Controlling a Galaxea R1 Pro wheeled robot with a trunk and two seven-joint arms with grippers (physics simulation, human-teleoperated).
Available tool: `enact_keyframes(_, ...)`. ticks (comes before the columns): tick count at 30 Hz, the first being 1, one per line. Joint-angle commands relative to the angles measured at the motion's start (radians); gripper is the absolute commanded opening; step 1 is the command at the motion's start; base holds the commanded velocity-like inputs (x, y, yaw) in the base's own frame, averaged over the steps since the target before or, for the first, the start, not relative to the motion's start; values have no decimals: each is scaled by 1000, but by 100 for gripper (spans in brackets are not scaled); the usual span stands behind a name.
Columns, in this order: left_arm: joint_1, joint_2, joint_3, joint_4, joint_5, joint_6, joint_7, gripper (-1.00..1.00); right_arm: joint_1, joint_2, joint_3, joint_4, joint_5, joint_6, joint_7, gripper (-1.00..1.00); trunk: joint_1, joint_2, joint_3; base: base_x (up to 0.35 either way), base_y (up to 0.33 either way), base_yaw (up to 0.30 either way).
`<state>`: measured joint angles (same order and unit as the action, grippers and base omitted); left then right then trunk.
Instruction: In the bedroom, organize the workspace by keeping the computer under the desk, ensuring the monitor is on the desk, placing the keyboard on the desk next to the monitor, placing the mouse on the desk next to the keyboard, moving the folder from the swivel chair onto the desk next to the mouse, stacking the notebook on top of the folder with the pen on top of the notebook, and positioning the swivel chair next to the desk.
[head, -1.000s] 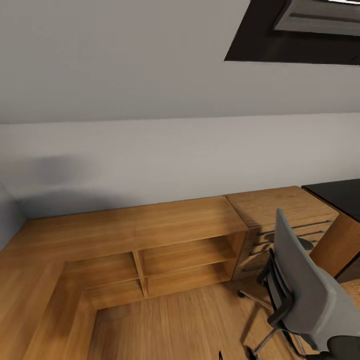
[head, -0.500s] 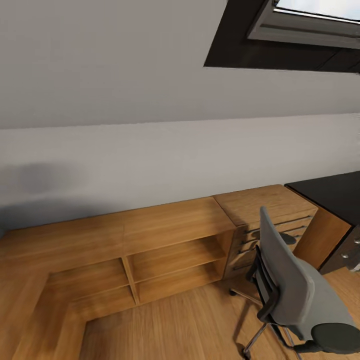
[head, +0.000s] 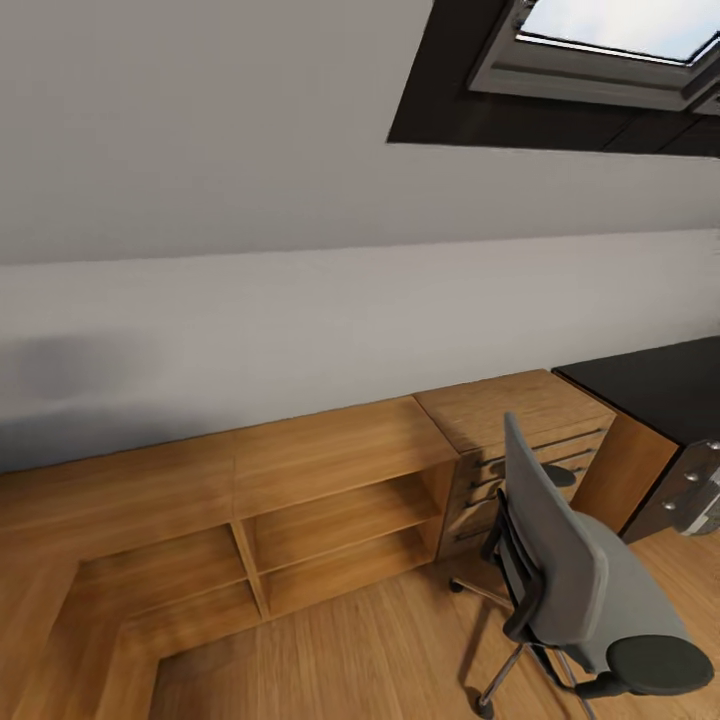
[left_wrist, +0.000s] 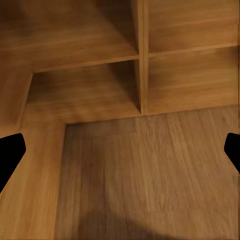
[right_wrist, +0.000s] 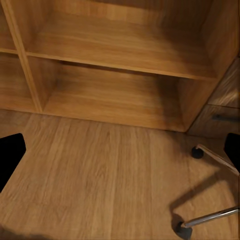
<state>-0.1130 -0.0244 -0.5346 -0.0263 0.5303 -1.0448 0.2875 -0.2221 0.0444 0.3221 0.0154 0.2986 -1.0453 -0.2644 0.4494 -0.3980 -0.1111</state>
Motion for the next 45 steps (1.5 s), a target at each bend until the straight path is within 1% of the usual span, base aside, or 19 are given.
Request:
enact_keyframes(1, -1, 0, -8, 0, 2, -2, 6, 100, -1, 0, 3, 2, 8, -2, -11, 100, 1, -2, -1, 0, 0, -94)
enact_keyframes(8, -1, 0, -8, 0, -9, -2, 5, 100, -1, -1, 3, 1, 9, -2, -12, 100, 1, -2, 6, 0, 0, -93)
enact_keyframes(37, -1, 1, -8, 0, -10, -2, 8, 100, -1, 1, -2, 0, 4, -2, -12, 100, 1, -2, 34, 0, 0, -115)
enact_keyframes(41, -1, 1, -8, 0, -10, -2, 9, 100, -1, 7, 6, 2, 7, 40, -5, 100, 1, -2, 37, 0, 0, -190)
enact_keyframes(45, -1, 1, -8, 1, -10, -2, 9, 100, -1, 10, 3, 0, 4, 73, -10, 100, 1, -2, 38, 0, 0, -97)
